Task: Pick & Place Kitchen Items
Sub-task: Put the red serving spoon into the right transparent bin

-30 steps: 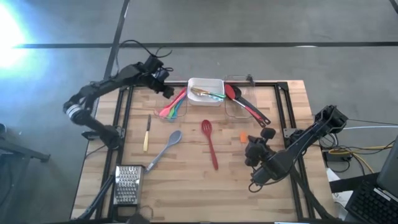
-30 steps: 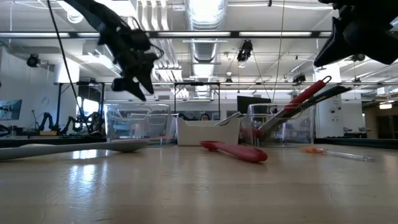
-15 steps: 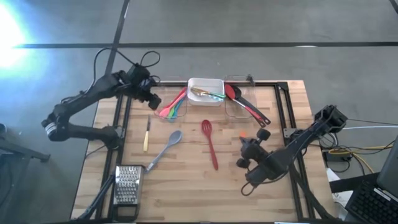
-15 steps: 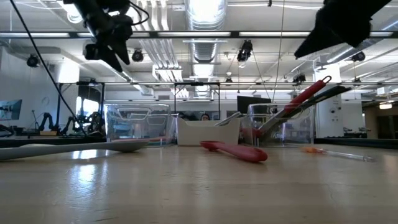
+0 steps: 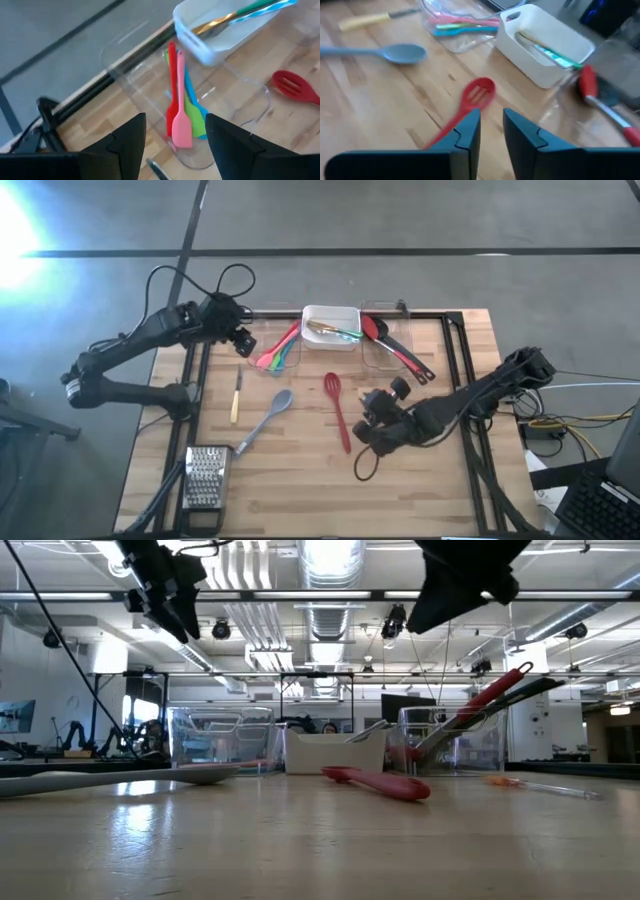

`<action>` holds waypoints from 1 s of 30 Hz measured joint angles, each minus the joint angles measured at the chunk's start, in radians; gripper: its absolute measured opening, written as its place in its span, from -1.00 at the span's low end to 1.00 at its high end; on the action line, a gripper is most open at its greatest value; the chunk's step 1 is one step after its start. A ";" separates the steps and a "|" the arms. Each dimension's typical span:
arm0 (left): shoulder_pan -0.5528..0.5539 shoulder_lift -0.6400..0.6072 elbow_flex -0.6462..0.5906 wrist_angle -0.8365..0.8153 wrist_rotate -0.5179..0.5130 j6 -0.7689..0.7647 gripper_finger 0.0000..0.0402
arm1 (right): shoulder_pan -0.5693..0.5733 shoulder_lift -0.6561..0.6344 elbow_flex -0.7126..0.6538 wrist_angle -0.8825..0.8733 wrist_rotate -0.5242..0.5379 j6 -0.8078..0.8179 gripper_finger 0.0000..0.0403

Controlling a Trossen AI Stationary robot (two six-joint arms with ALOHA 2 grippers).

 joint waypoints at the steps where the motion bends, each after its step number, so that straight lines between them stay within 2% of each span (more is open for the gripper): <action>1: -0.005 -0.003 -0.004 0.017 -0.005 0.007 0.04 | -0.008 0.000 0.000 0.027 -0.012 0.011 -0.58; 6: -0.014 -0.032 -0.067 0.132 -0.010 0.046 0.04 | -0.054 0.000 -0.007 0.136 -0.142 0.049 -0.40; 14: -0.014 -0.068 -0.176 0.258 -0.010 0.077 0.04 | -0.124 0.007 -0.012 0.211 -0.243 0.094 -0.28; 23: -0.014 -0.102 -0.268 0.366 -0.007 0.052 0.04 | -0.154 0.079 -0.016 0.262 -0.264 0.065 -0.34; 30: -0.016 -0.129 -0.393 0.544 0.004 0.002 0.04 | -0.164 0.131 -0.018 0.276 -0.269 0.034 -0.41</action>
